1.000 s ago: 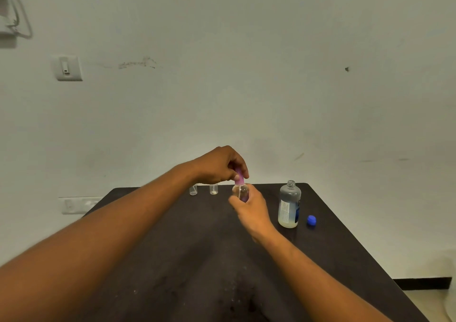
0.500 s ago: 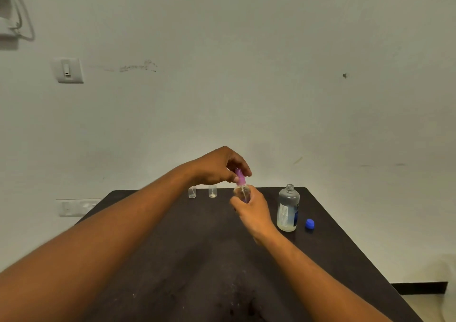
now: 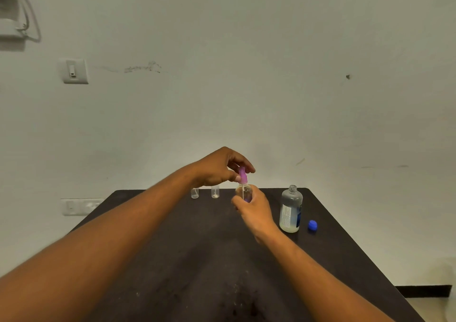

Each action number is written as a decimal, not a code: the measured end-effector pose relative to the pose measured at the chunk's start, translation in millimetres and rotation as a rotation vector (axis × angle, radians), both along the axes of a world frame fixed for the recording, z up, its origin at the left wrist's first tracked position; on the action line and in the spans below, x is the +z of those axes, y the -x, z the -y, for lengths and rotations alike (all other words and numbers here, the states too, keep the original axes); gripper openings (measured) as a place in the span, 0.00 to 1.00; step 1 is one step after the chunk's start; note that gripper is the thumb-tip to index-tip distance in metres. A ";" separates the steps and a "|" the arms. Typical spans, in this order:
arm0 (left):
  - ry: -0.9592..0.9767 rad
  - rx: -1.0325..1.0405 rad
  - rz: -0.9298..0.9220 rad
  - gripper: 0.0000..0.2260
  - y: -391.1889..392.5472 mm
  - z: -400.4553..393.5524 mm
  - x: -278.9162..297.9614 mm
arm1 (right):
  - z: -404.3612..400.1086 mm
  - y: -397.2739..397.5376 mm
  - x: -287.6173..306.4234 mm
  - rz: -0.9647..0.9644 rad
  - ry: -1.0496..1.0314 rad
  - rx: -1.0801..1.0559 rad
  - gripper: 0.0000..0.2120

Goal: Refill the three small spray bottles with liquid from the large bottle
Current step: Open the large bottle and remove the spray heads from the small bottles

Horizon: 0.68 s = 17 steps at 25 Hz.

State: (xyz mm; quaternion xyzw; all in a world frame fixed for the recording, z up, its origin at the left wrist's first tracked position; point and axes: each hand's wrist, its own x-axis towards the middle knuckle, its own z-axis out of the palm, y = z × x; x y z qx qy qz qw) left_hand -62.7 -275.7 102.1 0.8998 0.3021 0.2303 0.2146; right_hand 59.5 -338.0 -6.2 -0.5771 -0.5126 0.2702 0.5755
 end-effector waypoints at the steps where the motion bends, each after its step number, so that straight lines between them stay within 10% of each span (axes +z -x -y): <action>1: 0.004 -0.015 -0.001 0.14 0.2 0.5 -0.5 | 0.5 0.2 0.7 -0.001 -0.003 0.000 0.07; 10: -0.072 0.181 0.114 0.12 -11.6 0.6 -19.2 | 6.7 3.8 1.6 -0.039 -0.017 0.008 0.09; 17: 0.246 -0.007 0.250 0.13 2.8 -2.0 -16.4 | 6.9 1.8 3.0 -0.020 -0.022 0.005 0.07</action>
